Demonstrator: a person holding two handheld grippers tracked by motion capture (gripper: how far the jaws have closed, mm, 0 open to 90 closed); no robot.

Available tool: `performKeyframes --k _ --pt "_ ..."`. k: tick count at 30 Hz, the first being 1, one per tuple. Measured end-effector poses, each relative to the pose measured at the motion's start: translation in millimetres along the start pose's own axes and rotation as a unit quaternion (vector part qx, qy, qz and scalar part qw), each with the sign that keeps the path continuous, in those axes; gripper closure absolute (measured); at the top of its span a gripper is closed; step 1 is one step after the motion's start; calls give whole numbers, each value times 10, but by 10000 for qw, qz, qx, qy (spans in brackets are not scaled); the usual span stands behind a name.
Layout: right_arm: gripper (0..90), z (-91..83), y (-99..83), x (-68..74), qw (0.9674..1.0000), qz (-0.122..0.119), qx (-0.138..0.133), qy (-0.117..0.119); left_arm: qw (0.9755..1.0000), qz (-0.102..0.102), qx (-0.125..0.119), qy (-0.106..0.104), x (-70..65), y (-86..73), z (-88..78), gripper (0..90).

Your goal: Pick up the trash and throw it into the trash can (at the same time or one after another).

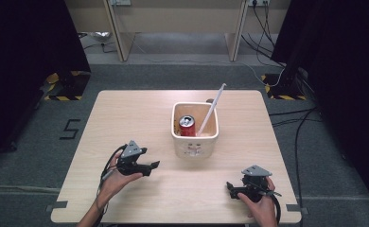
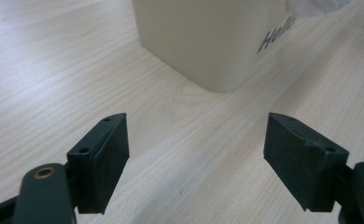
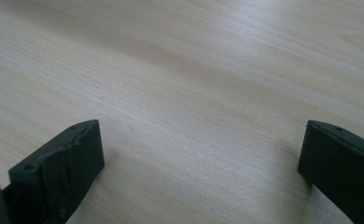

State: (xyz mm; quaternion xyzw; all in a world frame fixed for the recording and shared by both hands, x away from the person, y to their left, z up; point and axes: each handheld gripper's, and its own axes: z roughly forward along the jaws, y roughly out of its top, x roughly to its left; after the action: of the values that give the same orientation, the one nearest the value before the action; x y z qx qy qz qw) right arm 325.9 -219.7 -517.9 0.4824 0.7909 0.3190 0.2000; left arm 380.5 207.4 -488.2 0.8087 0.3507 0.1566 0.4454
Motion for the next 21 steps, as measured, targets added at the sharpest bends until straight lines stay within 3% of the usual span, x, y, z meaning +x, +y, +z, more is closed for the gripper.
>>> performKeyframes --k 11,21 --pt "3 0 0 1 10000 2 -1 -1 9997 -2 233 -67 1 -171 48 217" --pt "2 0 0 1 10000 1 1 -1 9992 97 395 23 3 -278 60 214"
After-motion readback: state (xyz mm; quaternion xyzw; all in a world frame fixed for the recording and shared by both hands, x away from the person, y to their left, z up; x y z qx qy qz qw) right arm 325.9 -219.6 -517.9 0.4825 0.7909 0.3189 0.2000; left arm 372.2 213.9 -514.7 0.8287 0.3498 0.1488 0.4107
